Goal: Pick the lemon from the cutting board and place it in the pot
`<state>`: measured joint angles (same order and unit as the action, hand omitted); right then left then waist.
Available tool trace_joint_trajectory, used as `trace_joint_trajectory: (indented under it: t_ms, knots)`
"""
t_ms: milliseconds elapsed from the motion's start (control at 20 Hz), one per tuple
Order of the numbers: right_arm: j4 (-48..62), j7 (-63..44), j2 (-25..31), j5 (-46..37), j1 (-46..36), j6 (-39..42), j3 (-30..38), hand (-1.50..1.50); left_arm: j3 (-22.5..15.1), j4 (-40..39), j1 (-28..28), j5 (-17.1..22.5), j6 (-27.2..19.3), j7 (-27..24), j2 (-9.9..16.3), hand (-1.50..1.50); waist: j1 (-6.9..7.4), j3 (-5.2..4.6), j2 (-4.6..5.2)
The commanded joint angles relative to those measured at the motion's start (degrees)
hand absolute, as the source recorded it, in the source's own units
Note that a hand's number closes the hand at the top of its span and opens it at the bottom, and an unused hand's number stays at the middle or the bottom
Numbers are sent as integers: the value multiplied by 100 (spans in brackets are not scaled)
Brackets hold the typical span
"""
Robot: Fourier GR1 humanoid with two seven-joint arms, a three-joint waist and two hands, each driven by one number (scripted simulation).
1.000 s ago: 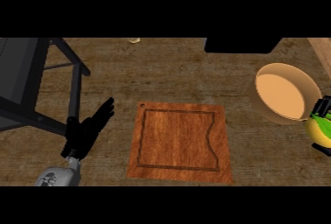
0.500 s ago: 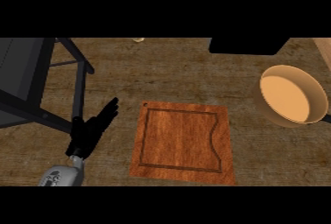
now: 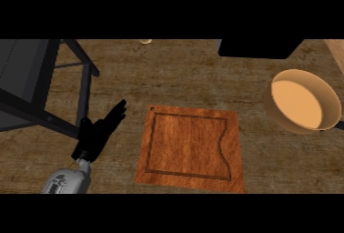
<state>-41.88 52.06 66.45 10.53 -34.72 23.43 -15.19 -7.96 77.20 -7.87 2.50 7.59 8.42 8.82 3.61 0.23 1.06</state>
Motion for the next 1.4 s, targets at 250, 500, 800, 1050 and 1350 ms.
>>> trace_joint_trajectory:
  t_ms: [250,500,800,1050,1350]
  knots:
    - [-101,210,-495,-1011,-1202,516,-677,150,170,172,-84,113,23,359,81,0,-55,-18,-40]
    - [8,215,-1181,-1716,-1387,-157,-1038,150,167,-197,203,-115,-21,-308,60,0,-167,-22,-50]
    - [-493,-561,-1479,-2965,-1569,-1791,-1475,150,98,126,363,-120,-155,-47,-80,0,-260,-25,-94]
    - [-505,-1474,-1880,-3746,-1737,-1459,-2003,150,140,433,475,-58,44,23,121,0,-248,-28,-106]
    - [-122,-2591,-2308,-4443,-1781,-728,-2550,-150,212,250,483,-64,67,-102,119,0,-251,-28,-93]
